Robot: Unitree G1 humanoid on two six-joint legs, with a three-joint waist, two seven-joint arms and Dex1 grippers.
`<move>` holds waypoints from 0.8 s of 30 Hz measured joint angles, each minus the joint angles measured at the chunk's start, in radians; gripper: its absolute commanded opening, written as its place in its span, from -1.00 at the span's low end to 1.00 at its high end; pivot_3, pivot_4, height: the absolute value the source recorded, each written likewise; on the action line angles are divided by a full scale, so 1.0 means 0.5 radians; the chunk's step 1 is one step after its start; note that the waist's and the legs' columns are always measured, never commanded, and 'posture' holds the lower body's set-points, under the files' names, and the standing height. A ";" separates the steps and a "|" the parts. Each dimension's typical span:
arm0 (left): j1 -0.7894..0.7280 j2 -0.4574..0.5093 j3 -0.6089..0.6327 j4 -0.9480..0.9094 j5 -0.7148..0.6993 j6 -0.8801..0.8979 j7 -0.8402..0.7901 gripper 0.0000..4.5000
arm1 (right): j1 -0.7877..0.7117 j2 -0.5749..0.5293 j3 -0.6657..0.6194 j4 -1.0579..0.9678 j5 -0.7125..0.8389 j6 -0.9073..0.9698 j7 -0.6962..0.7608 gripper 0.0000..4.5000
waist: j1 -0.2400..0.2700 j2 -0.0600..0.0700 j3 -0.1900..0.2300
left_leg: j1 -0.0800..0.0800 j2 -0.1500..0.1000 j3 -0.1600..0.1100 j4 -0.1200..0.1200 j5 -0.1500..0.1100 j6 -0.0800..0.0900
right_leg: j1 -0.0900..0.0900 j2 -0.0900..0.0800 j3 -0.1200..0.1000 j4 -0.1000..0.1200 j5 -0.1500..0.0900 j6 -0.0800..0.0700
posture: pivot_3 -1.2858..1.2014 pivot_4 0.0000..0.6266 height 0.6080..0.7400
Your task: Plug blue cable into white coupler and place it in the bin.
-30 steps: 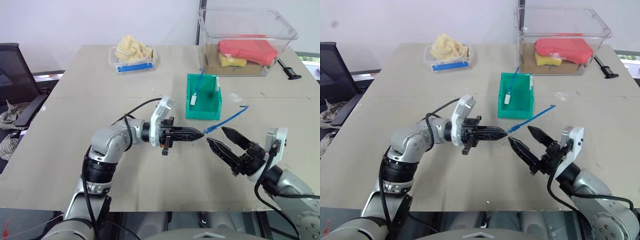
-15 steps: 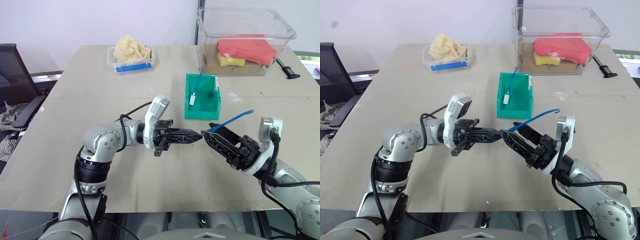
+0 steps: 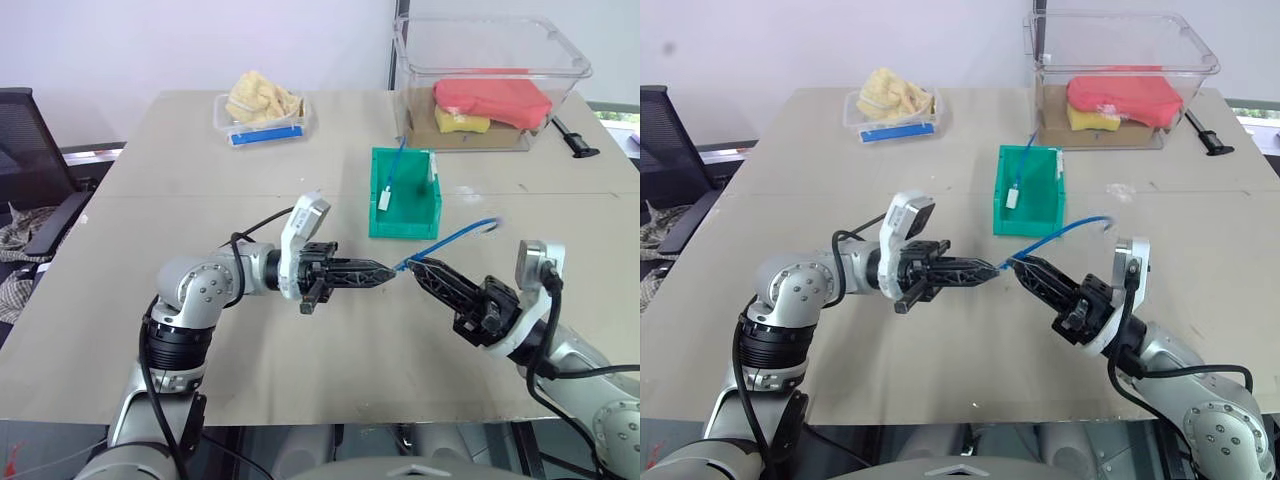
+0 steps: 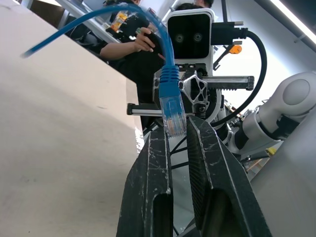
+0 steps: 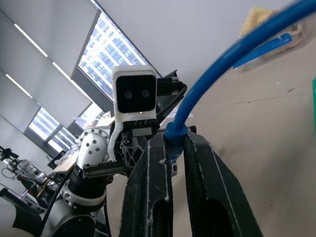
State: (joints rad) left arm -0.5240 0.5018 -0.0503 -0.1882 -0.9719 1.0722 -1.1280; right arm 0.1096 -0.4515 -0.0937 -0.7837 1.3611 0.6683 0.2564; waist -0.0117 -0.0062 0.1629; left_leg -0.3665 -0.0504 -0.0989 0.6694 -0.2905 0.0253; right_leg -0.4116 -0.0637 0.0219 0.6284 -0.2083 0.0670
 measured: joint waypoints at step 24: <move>0.402 0.287 0.104 -0.149 0.430 -0.555 0.141 0.85 | -0.022 -0.027 0.061 0.136 -0.140 -0.089 0.098 -1.00 | -0.004 0.001 0.001 | 0.003 0.002 0.006 -0.006 0.000 0.000 | -0.004 0.001 0.007 -0.001 0.000 -0.001 | 0.03 -0.52 0.99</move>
State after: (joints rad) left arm -0.3230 0.6453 0.0017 -0.2628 -0.7571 0.7948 -1.0578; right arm 0.0984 -0.4647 -0.0632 -0.7154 1.2911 0.6238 0.3054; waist -0.0137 -0.0055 0.1634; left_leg -0.3652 -0.0492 -0.0960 0.6663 -0.2905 0.0251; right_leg -0.4133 -0.0630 0.0254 0.6281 -0.2085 0.0665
